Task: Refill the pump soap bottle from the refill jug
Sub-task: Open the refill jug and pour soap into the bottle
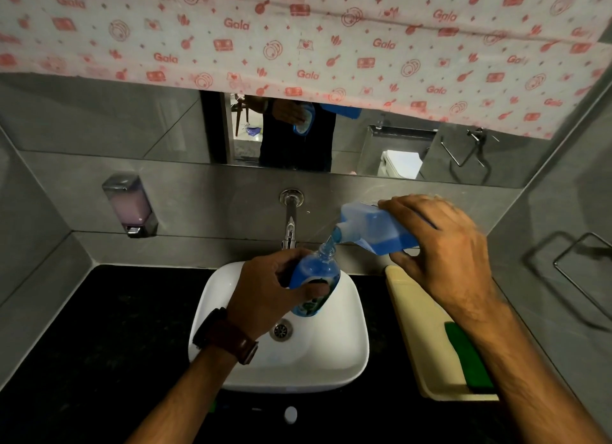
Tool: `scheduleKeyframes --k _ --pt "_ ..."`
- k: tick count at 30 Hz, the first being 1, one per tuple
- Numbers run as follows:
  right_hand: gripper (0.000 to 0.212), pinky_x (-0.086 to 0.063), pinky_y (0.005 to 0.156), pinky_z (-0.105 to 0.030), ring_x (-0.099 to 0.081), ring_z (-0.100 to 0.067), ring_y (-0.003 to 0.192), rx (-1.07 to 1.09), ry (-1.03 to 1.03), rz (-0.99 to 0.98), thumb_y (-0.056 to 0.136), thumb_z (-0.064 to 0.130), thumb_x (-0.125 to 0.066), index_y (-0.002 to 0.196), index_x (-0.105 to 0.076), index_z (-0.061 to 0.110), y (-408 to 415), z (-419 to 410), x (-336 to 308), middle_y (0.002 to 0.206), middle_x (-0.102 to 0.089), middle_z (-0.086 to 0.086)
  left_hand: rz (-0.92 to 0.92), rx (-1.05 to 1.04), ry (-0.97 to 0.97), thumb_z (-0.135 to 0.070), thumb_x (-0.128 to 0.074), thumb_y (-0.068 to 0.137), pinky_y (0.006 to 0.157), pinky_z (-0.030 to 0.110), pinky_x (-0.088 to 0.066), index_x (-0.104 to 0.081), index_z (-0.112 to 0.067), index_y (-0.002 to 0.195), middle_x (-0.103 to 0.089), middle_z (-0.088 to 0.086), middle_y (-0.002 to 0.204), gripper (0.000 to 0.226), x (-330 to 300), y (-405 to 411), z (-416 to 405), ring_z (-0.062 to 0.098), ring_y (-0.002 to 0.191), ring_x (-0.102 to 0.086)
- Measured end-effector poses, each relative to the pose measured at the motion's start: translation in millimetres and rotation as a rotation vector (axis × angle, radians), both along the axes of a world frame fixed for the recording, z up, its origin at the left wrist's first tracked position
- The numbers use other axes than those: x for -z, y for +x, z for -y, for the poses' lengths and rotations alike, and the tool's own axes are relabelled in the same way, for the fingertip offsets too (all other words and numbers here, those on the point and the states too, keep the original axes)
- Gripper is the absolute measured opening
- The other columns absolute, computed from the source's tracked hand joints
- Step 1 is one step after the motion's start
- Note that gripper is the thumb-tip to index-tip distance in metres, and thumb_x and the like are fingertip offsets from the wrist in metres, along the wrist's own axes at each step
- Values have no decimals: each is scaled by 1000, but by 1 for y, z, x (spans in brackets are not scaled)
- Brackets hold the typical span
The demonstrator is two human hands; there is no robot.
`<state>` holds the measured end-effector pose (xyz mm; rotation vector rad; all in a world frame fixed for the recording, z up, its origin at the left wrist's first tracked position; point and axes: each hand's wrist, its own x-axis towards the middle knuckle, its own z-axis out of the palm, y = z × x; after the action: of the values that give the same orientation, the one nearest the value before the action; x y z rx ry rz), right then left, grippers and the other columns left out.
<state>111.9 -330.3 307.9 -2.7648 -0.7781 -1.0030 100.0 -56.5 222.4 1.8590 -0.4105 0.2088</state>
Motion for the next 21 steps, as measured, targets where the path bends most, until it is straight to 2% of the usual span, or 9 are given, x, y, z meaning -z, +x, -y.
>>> scheduleKeyframes --k 3,6,10,12,14,17,21 --pt "59 -50 103 -53 -61 -35 121 -1 9 -39 84 34 -74 138 -62 17 -2 -3 4 132 -66 -10 -4 6 -9 -54 -81 69 80 20 -60 -61 -58 110 -72 -31 104 45 2 1 0 0 98 -72" --pt "62 -52 100 -51 -63 -35 120 5 55 -93 80 32 -82 138 -62 17 -4 -5 13 132 -67 -8 -6 17 -6 -56 -79 69 81 20 -59 -61 -58 110 -72 -32 103 45 5 1 -1 0 99 -71" --pt "65 -53 97 -46 -64 -29 118 -35 307 -195 75 43 -71 136 -62 23 -11 -6 45 130 -69 -2 -19 -23 -17 -47 -84 70 79 13 -56 -61 -57 110 -71 -33 104 48 22 -6 -2 -1 97 -71" --pt "67 -52 91 -38 -63 -23 112 13 427 -265 70 46 -77 133 -61 32 -16 -7 74 124 -71 2 -59 -46 -16 -44 -87 69 82 11 -54 -62 -54 111 -71 -30 107 49 41 -14 -7 0 99 -70" --pt "74 -48 82 -28 -61 -12 102 101 526 -365 63 54 -84 131 -58 37 -24 -8 109 117 -72 7 -103 -66 16 -48 -86 68 84 7 -50 -62 -56 109 -69 -33 107 48 63 -28 -13 -3 100 -68" --pt "79 -54 81 -24 -66 -3 97 142 687 -563 57 53 -90 129 -59 43 -43 -6 165 114 -73 16 -174 -111 94 -52 -85 63 81 5 -49 -61 -61 105 -69 -35 104 49 102 -53 -26 -8 96 -67" --pt "75 -56 84 -15 -67 8 104 144 834 -830 59 41 -96 122 -59 59 -83 -1 238 115 -71 29 -351 -143 242 -54 -86 61 83 10 -52 -65 -41 111 -73 -19 105 55 160 -90 -48 -3 97 -68"
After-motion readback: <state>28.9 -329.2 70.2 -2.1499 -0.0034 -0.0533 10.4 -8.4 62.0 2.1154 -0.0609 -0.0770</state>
